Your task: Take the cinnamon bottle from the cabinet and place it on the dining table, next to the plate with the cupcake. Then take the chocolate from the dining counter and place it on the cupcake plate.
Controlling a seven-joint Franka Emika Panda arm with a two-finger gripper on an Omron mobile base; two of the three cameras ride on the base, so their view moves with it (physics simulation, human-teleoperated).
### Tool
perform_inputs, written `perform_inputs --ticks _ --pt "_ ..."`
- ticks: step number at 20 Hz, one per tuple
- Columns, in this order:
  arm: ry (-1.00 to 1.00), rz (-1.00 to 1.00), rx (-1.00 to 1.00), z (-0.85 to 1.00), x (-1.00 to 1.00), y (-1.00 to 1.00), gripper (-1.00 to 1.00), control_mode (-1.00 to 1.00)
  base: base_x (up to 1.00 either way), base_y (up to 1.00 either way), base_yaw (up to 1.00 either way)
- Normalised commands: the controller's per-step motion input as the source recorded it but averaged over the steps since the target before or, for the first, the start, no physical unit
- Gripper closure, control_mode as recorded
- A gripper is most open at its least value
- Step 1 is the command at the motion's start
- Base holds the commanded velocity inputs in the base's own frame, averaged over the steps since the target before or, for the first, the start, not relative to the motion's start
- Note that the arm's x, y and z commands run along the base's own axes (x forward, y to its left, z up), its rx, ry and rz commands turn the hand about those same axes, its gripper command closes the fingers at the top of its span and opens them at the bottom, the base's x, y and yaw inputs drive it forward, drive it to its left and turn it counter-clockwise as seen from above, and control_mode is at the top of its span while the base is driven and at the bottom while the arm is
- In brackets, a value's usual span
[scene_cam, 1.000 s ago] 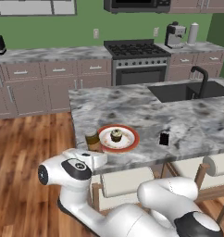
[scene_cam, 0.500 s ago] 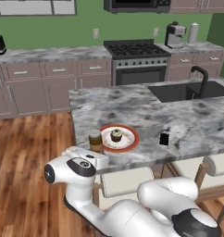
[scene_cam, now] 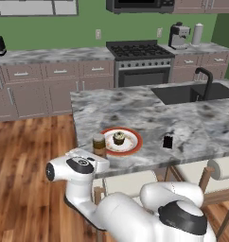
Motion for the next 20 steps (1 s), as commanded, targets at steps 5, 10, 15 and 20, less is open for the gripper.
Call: perform_inputs --ticks 5,10,15,20 --pt "0.00 -0.11 0.00 -0.29 0.24 0.11 1.00 -1.00 0.00 0.00 0.00" --pt "0.00 -0.07 0.00 -0.18 0.12 0.15 1.00 -1.00 0.00 0.00 0.00" --pt "0.00 -0.02 0.00 -0.27 0.02 0.02 1.00 -1.00 0.00 0.00 0.00" --pt "0.00 -0.01 0.00 -0.33 0.00 0.00 1.00 -1.00 0.00 0.00 0.00"
